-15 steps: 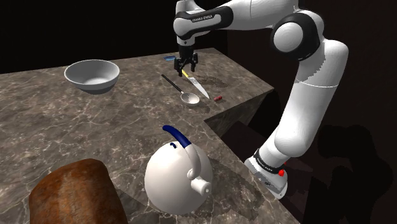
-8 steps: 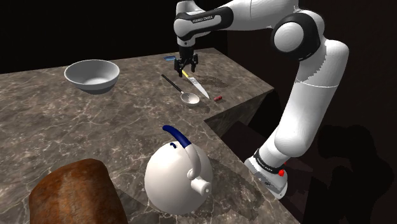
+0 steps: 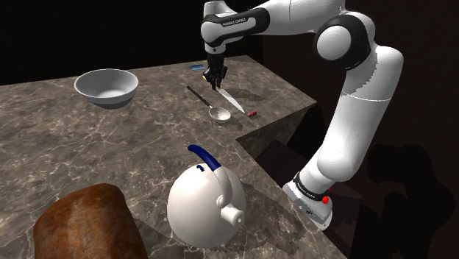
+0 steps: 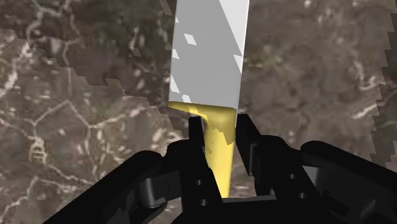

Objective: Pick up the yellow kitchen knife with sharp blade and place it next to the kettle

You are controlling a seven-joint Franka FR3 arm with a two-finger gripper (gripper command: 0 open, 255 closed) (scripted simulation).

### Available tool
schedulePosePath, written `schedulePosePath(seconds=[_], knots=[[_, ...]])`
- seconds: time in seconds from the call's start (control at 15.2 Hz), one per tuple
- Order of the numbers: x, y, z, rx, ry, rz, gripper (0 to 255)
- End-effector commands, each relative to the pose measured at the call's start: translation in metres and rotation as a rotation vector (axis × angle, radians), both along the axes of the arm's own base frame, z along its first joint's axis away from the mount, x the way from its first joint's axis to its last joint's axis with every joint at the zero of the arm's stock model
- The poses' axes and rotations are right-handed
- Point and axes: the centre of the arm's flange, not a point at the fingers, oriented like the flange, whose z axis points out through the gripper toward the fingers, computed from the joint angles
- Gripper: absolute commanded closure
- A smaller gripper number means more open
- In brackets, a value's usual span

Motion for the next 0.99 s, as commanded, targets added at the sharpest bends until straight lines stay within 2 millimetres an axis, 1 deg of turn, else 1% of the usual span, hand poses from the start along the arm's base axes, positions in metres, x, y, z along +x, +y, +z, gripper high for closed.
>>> schedulePosePath(seconds=[0.0,0.07,0.92], knots=[[0.000,0.000,0.000,0.000,0.001,0.000,255],[0.000,0.000,0.000,0.000,0.001,0.000,255],[0.000,0.000,0.068,0.000,0.001,0.000,255]])
